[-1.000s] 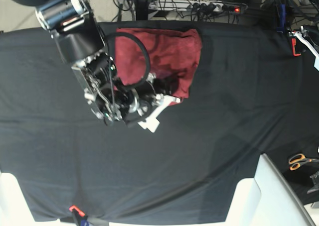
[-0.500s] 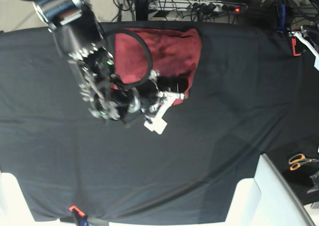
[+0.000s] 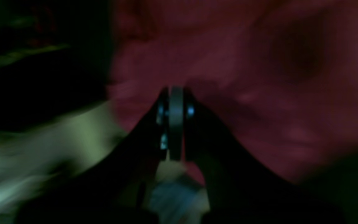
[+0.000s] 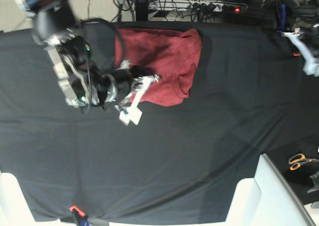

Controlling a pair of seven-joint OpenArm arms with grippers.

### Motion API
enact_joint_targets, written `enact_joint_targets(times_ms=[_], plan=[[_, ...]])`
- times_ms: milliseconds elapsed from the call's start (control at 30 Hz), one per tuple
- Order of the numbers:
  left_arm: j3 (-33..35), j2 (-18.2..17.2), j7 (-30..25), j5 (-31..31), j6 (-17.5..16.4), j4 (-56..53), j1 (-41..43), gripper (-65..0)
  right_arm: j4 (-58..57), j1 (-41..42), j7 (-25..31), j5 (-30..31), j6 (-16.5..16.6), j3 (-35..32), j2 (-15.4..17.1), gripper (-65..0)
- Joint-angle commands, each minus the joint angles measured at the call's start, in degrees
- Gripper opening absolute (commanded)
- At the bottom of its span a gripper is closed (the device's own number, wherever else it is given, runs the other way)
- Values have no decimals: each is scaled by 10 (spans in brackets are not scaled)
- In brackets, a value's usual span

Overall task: Fold the T-shirt properly
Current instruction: 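Withdraw the right gripper and bring the left gripper to the shirt's edge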

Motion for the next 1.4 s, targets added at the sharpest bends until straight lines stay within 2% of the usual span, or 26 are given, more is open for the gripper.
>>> enact_joint_targets(times_ms=[0, 67, 200, 300, 400, 533, 633, 767, 833, 900, 1000, 1100, 1133, 1200, 1267, 1333, 1367], plan=[[9, -11, -4, -2, -3, 11, 1, -650, 38, 5, 6, 3, 9, -19, 3, -648], [24, -9, -5, -3, -3, 6, -4, -650, 85, -15, -5, -2, 9, -31, 16, -648], [27, 0, 11, -3, -3, 3, -24, -650, 92, -43, -15, -17, 9, -38, 16, -648], [40, 8, 97, -8, -3, 25, -47, -650, 98, -57, 1, -77, 8, -32, 18, -648], [90, 15, 174, -3, -3, 86, -66, -650, 93, -58, -18, -129, 8, -12, 26, -648], [127, 27, 266, -8, -3, 175, -91, -650, 102, -67, -56, -138, 8, 50, 32, -648], [139, 49, 265, -3, -3, 203, -97, -650, 118, -75, -78, -139, 10, 97, 55, -648], [170, 54, 261, -8, -3, 191, -113, -650, 167, -92, -77, -141, 9, 52, 93, -648], [176, 67, 261, -8, -3, 175, -125, -650, 181, -93, -77, -145, 8, 24, 94, -648], [200, 80, 261, -4, -3, 158, -140, -650, 180, -95, -77, -166, 8, 24, 89, -648], [237, 89, 261, -10, -3, 141, -147, -650, 175, -115, -78, -217, 8, 56, 65, -647], [236, 101, 261, -10, -3, 141, -142, -650, 170, -141, -77, -252, 9, 91, 48, -648], [236, 102, 261, -10, -3, 141, -139, -625, 165, -147, -76, -259, 9, 95, 47, -648], [228, 100, 260, -35, -3, 141, -129, -369, 158, -155, -63, -268, 9, 94, 49, -648], [204, 97, 260, -99, -3, 138, -124, -168, 150, -166, -40, -269, 9, 94, 52, -648], [178, 75, 259, -199, -3, 125, -116, -33, 137, -173, -23, -269, 10, 94, 52, -648], [169, 62, 259, -246, -3, 112, -116, -5, 128, -175, -19, -269, 10, 93, 52, -648]])
